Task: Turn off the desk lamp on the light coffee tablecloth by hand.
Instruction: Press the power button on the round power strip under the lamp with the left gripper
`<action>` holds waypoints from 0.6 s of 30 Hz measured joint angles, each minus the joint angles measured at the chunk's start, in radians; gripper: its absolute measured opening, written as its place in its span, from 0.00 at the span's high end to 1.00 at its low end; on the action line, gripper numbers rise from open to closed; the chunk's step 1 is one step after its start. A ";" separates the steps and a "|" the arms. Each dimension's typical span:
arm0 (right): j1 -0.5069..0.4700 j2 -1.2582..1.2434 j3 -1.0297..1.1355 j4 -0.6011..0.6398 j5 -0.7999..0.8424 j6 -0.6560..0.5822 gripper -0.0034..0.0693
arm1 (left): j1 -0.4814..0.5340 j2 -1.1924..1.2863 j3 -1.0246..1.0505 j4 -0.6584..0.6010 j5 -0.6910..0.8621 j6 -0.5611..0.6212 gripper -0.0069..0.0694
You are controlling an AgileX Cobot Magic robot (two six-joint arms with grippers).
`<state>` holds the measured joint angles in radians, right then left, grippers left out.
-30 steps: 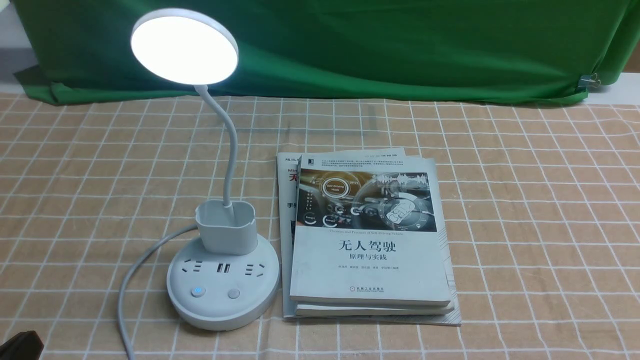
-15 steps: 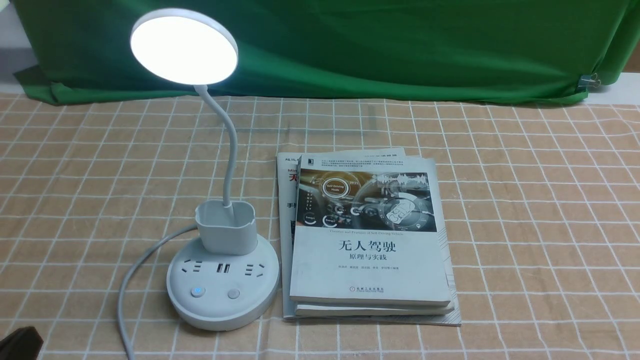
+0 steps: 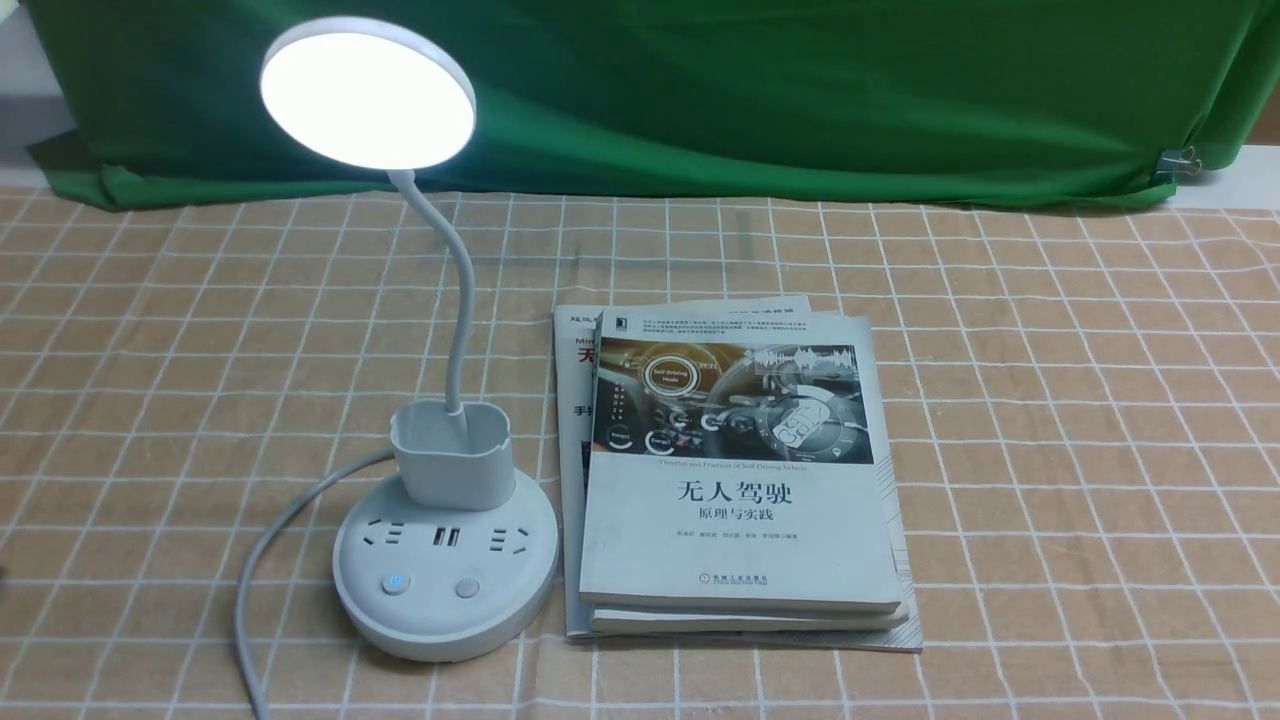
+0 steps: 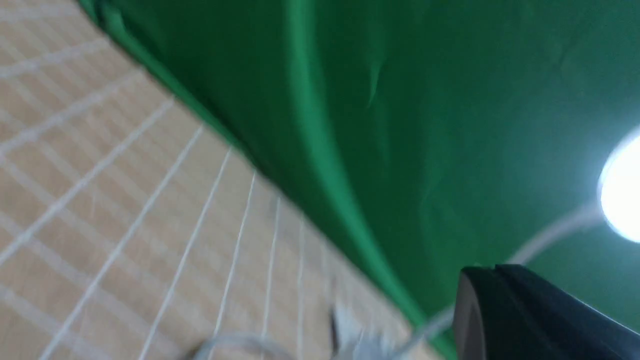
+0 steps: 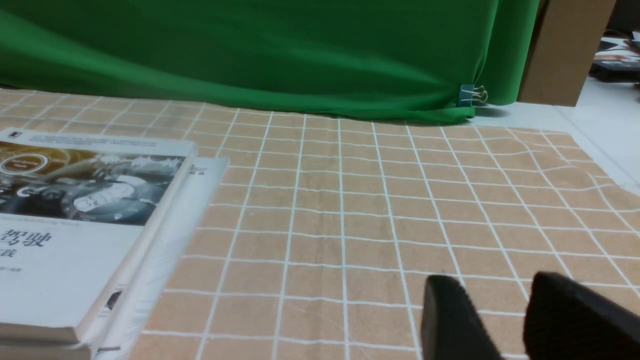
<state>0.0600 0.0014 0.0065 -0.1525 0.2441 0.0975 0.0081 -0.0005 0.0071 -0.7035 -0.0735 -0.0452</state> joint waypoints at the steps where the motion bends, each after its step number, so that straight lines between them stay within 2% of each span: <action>1: 0.000 0.000 0.000 0.000 0.000 0.000 0.62 | 0.000 0.000 0.000 0.000 -0.021 0.000 0.91; 4: 0.000 0.000 0.000 0.000 0.000 0.000 0.62 | 0.000 0.000 0.000 0.000 -0.066 -0.003 0.90; 7: 0.000 0.000 0.000 0.000 0.000 0.000 0.62 | 0.000 0.000 -0.001 0.000 -0.043 -0.012 0.90; 11: 0.000 0.000 0.000 0.000 0.000 0.000 0.62 | 0.000 0.095 -0.114 0.022 0.166 -0.017 0.89; 13: 0.000 0.000 0.000 0.000 0.000 0.000 0.62 | 0.000 0.209 -0.230 0.083 0.322 -0.018 0.89; 14: 0.000 0.000 0.000 0.000 0.000 0.000 0.62 | 0.000 0.221 -0.230 0.090 0.338 -0.018 0.89; 16: 0.000 0.000 0.000 0.000 0.000 0.000 0.62 | 0.000 0.391 -0.370 0.187 0.570 -0.008 0.89; 18: 0.000 0.000 0.000 0.000 0.000 0.000 0.62 | 0.000 0.519 -0.463 0.244 0.732 0.027 0.89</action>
<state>0.0600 0.0014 0.0065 -0.1525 0.2441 0.0975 0.0081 0.5187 -0.4560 -0.4592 0.6590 -0.0182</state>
